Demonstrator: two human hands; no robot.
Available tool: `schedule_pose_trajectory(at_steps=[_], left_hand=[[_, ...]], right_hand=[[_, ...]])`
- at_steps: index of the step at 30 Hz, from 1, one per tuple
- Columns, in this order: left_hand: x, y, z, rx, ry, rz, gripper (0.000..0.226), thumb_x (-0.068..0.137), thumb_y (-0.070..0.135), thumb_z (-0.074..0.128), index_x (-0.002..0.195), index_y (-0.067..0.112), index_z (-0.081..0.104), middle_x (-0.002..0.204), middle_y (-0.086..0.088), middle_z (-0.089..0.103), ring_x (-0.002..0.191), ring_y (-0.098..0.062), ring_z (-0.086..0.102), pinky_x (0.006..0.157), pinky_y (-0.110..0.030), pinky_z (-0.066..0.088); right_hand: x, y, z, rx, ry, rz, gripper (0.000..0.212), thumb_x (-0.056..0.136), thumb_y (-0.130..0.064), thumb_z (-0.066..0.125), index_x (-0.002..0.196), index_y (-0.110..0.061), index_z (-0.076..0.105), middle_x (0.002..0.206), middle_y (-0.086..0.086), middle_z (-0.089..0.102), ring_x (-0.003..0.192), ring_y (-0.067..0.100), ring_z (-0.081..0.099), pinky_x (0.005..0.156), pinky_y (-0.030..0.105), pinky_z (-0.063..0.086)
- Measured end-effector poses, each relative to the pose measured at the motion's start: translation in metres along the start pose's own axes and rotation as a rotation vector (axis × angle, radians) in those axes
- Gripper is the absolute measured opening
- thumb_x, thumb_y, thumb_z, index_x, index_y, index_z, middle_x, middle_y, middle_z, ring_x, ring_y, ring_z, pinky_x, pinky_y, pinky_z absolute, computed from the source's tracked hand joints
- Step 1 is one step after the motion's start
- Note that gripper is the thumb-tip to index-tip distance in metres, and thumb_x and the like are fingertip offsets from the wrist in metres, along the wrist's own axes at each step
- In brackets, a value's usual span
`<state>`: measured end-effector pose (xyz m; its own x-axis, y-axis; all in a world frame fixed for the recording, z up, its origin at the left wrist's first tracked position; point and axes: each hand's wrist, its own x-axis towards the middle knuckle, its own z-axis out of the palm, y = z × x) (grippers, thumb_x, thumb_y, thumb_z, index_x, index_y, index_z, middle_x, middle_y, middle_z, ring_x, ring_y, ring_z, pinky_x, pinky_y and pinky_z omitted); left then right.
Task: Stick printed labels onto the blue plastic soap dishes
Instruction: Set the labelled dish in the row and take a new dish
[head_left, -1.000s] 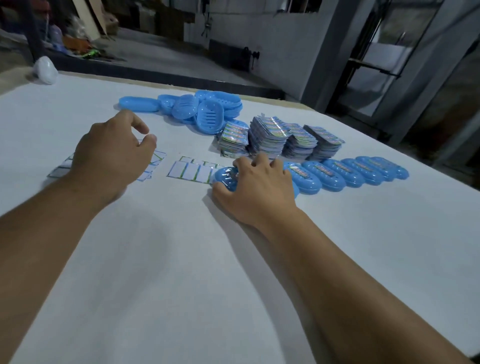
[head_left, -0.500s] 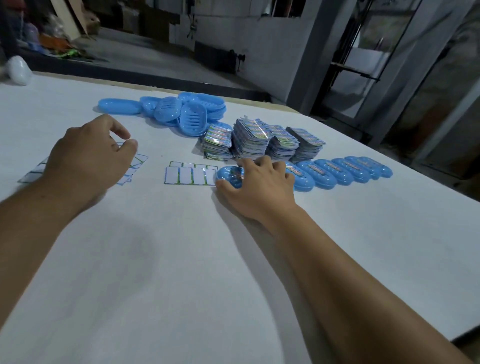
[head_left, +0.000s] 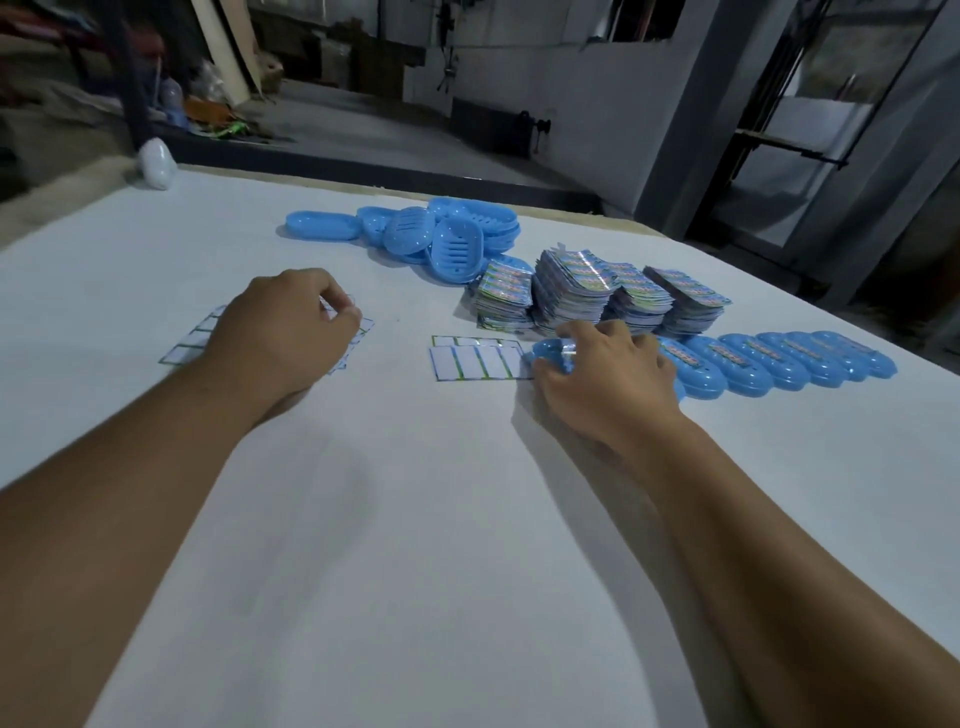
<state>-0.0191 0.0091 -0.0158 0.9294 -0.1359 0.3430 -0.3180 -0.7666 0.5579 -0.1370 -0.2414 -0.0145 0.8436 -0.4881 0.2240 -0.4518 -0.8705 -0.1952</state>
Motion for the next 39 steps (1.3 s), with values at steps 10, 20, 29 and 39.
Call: schedule_pose_trajectory(at_steps=[10, 20, 29, 39], left_hand=[[0.003, -0.004, -0.002, -0.021, 0.015, 0.009, 0.014, 0.092, 0.039, 0.062, 0.087, 0.027, 0.065, 0.083, 0.005, 0.066, 0.084, -0.022, 0.061, 0.073, -0.031, 0.045], [0.010, -0.024, -0.018, -0.023, 0.120, -0.095, 0.013, 0.093, 0.033, 0.059, 0.083, 0.026, 0.064, 0.088, 0.002, 0.068, 0.086, -0.025, 0.061, 0.074, -0.033, 0.047], [0.011, -0.030, -0.025, 0.061, 0.158, -0.153, 0.017, 0.093, 0.033, 0.056, 0.093, 0.023, 0.070, 0.098, -0.003, 0.070, 0.090, -0.029, 0.062, 0.077, -0.034, 0.051], [0.007, -0.036, -0.035, 0.101, -0.050, -0.260, 0.069, 0.064, 0.054, 0.087, 0.118, 0.020, 0.060, 0.109, 0.003, 0.061, 0.099, -0.018, 0.059, 0.080, -0.030, 0.049]], right_hand=[[0.014, -0.036, 0.007, -0.061, -0.048, -0.260, 0.032, 0.093, -0.049, 0.051, 0.119, -0.042, 0.065, 0.133, -0.006, 0.063, 0.130, 0.032, 0.044, 0.110, 0.053, 0.027], [0.032, -0.078, 0.024, 0.040, -0.115, -0.302, 0.046, 0.089, -0.061, 0.047, 0.123, -0.036, 0.063, 0.132, 0.005, 0.059, 0.121, 0.033, 0.055, 0.095, 0.042, 0.045], [0.051, -0.119, 0.037, 0.038, -0.070, -0.301, 0.041, 0.098, -0.050, 0.049, 0.123, -0.020, 0.063, 0.127, 0.009, 0.059, 0.112, 0.032, 0.059, 0.079, 0.038, 0.044], [0.049, -0.137, 0.041, 0.205, 0.000, -0.348, 0.037, 0.097, -0.046, 0.052, 0.128, -0.028, 0.062, 0.127, 0.001, 0.063, 0.115, 0.024, 0.060, 0.093, 0.040, 0.047]])
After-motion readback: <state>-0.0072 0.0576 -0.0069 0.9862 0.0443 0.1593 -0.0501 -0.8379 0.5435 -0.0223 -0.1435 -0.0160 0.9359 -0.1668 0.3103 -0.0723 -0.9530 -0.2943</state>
